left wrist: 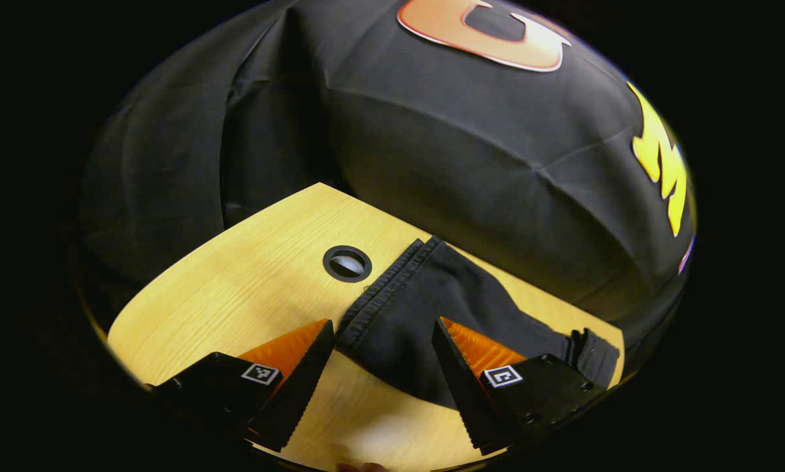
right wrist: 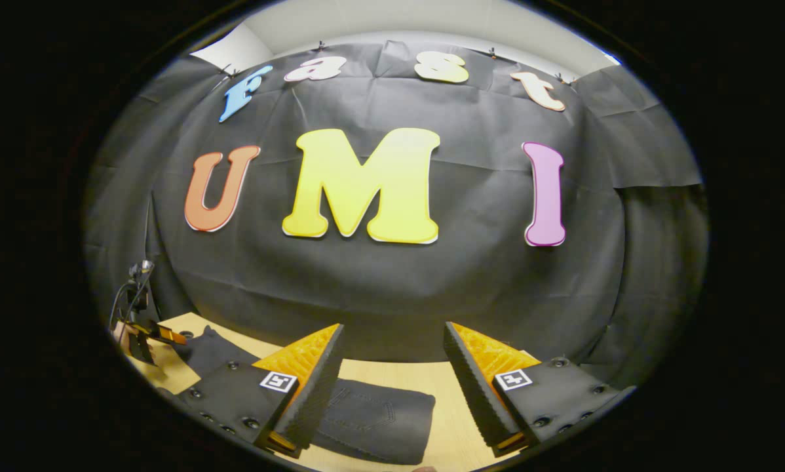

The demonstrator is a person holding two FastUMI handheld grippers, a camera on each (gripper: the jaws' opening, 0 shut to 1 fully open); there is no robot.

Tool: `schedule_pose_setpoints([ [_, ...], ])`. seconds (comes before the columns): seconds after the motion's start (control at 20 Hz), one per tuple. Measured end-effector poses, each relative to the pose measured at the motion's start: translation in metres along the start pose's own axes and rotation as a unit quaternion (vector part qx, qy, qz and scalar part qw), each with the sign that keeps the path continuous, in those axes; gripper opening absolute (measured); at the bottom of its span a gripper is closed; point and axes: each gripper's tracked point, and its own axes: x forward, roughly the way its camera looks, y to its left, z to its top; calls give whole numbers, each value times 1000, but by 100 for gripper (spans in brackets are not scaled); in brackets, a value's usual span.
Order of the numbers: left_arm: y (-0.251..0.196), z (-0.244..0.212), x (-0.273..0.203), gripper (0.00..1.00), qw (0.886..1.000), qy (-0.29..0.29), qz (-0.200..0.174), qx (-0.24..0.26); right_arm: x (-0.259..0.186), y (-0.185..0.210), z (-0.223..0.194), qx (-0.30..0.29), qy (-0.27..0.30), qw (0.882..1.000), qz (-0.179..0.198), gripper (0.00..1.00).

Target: Grasp the waist and the cuffs of the jeans and fold them to make the two legs overlap; first hold the waist and fold one-third of the jeans toward the cuffs, then hold the cuffs and fold the remaining one-third in the same direction to finish folding.

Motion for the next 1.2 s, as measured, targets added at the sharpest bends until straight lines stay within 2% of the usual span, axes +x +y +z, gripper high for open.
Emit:
schedule_pose_setpoints([
  [0.15, 1, 0, 12, 99, 999, -5, 9, 35, 4, -6, 0, 0, 2, 1000, -1, 90],
  [0.35, 0, 0, 18, 98, 999, -5, 9, 34, 6, -12, -7, 2, 10, 1000, 1, 91],
  [0.4, 0, -2, 20, 98, 999, -5, 13, 43, 6, -14, -8, 6, 12, 1000, 0, 94],
  [0.45, 0, -3, 24, 99, 998, -2, 20, 56, 7, -17, -8, 9, 13, 1000, -1, 90],
  [0.55, 3, -4, 26, 99, 996, 0, 35, 76, 8, -21, -8, 14, 13, 1000, -4, 91],
  [0.7, 17, 0, 27, 92, 995, -7, 58, 80, 7, -25, -7, 9, 10, 1000, -4, 91],
  [0.9, 26, 5, 30, 39, 996, -16, 62, 64, 7, -35, -12, 8, 14, 1000, -8, 90],
  [0.95, 23, 2, 29, 38, 996, -16, 60, 65, 7, -38, -13, 10, 16, 1000, -10, 91],
  [1.0, 21, 3, 27, 31, 996, -17, 58, 65, 5, -41, -15, 11, 18, 1000, -13, 94],
  [1.05, 20, 3, 30, 23, 997, -21, 56, 58, 5, -44, -17, 10, 19, 1000, -14, 90],
  [1.15, 17, 6, 29, 11, 998, -29, 48, 34, 4, -49, -19, 6, 23, 1000, -15, 97],
  [1.2, 16, 7, 24, 8, 998, -30, 41, 25, 3, -49, -19, 3, 23, 1000, -15, 90],
])
